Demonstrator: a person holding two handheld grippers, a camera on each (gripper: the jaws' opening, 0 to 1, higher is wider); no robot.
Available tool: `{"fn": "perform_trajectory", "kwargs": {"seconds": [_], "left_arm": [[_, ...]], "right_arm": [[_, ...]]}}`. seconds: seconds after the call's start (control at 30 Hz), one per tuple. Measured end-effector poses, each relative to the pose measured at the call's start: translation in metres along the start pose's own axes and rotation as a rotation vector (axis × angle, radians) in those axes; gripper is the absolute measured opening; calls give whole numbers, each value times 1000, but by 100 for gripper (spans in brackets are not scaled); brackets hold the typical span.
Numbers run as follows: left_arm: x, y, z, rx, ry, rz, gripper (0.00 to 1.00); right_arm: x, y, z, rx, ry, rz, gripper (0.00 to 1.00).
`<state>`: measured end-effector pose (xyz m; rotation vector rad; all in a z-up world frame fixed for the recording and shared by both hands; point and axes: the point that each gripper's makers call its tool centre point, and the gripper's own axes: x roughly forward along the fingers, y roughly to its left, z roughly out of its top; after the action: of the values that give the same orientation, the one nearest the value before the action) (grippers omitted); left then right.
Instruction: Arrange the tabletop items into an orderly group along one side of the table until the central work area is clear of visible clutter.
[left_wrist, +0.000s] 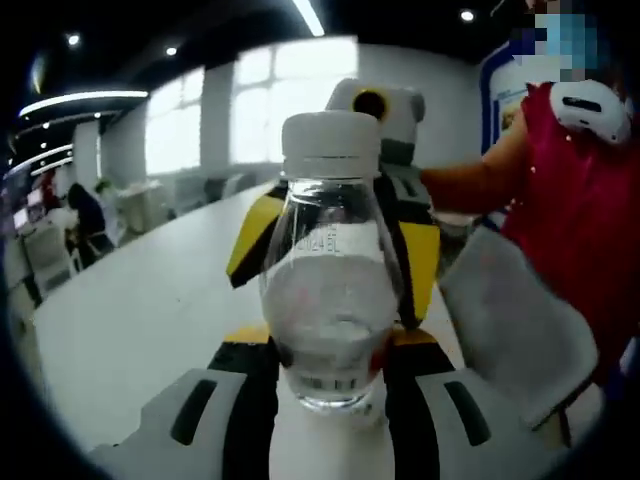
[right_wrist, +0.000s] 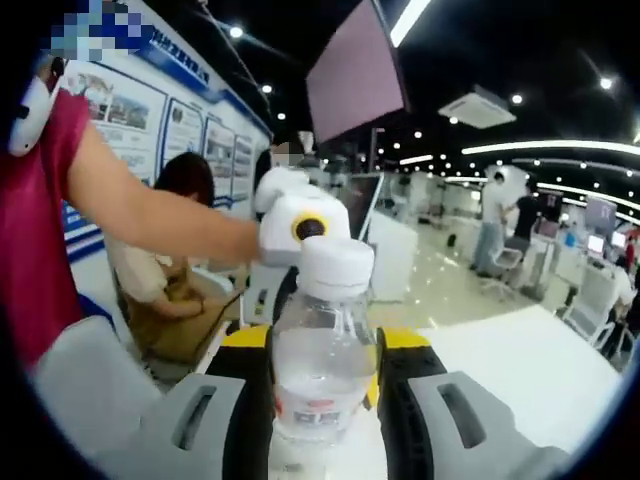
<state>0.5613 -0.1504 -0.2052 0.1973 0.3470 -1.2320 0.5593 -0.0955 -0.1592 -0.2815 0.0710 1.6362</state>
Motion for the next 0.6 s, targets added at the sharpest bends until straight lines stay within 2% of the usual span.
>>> {"fn": "perform_trajectory", "kwargs": {"seconds": [0.1,0.33,0.47,0.6], "left_arm": [[2,19,-22,-7,46,6,38],[10,48,-57,-41,77,11,37],[15,55,-78,-44,112,1,37],[20,60,-92,-40,124,-6,37]], "right_arm": [[12,-12,-18,9,10,-10,38],[29,-35,-52,50,15,-33,38],[38,-39,-74,64,18,-41,38],[43,-42,-91,74,20,-52,38]]}}
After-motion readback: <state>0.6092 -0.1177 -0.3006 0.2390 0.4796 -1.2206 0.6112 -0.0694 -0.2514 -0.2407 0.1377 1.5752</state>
